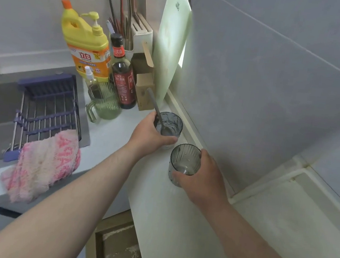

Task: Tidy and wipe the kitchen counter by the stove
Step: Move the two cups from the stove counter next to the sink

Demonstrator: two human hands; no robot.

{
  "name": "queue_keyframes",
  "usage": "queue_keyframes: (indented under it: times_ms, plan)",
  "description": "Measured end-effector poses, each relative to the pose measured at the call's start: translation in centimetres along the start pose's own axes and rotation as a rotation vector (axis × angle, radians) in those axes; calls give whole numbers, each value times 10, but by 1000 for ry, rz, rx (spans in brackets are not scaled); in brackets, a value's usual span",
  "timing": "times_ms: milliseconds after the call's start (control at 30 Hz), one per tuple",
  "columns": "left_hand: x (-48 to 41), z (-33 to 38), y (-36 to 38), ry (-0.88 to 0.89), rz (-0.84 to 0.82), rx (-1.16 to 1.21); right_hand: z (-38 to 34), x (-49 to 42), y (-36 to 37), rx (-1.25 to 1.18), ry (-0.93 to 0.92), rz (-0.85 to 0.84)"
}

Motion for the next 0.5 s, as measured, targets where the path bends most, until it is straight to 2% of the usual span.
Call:
queue_keyframes:
  times_ms: [500]
  plan:
    - [-22,-12,11,8,-42,-40,-4,-14,5,-17,44,25]
Point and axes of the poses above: each hand's wrist, its own x-axis away from the middle knuckle, its own y-axis out of the palm, z = x × y, the point moved 4 cm from there along -x, towards the middle knuckle, and after that the axes turned 7 degrees about z, right-handed, at the moved point
